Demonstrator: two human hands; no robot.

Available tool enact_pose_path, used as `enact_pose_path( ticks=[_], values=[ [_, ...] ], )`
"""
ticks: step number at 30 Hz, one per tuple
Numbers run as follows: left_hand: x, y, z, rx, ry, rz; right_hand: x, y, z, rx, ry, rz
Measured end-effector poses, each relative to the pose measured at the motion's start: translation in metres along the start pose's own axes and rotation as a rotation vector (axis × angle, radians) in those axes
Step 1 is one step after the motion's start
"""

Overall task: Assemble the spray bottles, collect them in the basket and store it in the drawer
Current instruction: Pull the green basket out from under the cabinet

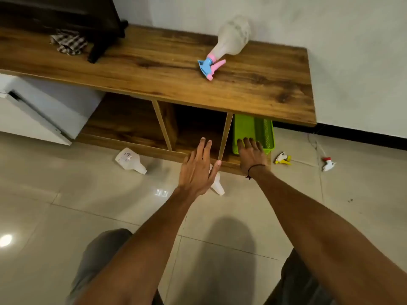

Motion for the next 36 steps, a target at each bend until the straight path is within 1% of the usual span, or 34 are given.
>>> enact_pose_path(
  ticks=[3,5,7,9,11,14,16,19,21,23,26,29,36],
  values=[
    [-0.023,-0.016,0.011,0.007,0.002,-0.027,-0.011,0.009,0.021,-0.036,-0.028,-0.028],
    [-0.037,-0.027,0.015,0.020,-0.021,-0.015,-0.011,0.009,0.026,-0.048,-0.012,-0.037],
    [-0.048,-0.026,0.011,0.002,-0.037,0.010,-0.016,0.005,0.022,-0.035,0.027,-0.053],
    [-0.054,-0.020,0.008,-0.029,-0.075,0.026,-0.018,0.002,0.017,-0.012,0.024,-0.066],
    [-0.064,-0.013,0.007,-0.041,-0.168,-0.052,-0.019,-0.007,0.007,0.026,0.002,-0.063],
    [-0.088,-0.009,0.004,-0.002,-0.448,-0.358,-0.024,-0.032,-0.012,0.098,-0.047,-0.047],
    [-0.102,-0.003,-0.001,0.017,-0.557,-0.557,-0.028,-0.050,-0.024,0.128,-0.062,0.011],
    [-0.118,0.001,-0.008,0.047,-0.540,-0.797,-0.040,-0.072,-0.035,0.131,-0.083,0.157],
    [-0.127,0.002,-0.017,0.072,-0.523,-0.852,-0.053,-0.078,-0.041,0.101,-0.102,0.258],
    [-0.143,-0.003,-0.026,0.129,-0.541,-0.896,-0.070,-0.078,-0.044,0.062,-0.120,0.333],
    [-0.165,-0.009,-0.035,0.209,-0.553,-0.888,-0.097,-0.077,-0.048,0.024,-0.169,0.400],
    [-0.183,-0.011,-0.041,0.244,-0.561,-0.847,-0.121,-0.075,-0.052,-0.007,-0.193,0.447],
    [-0.215,-0.009,-0.047,0.219,-0.573,-0.788,-0.158,-0.070,-0.053,-0.067,-0.213,0.515]
  ],
)
Point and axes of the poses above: each hand's wrist, its own z-axis towards the middle knuckle, its own x-axis out of the back of the hand, y = z × x, the point moved 6 cm from there along z, towards the middle knuckle, and after that the axes turned 15 degrees about -y, right-handed, at the moved point
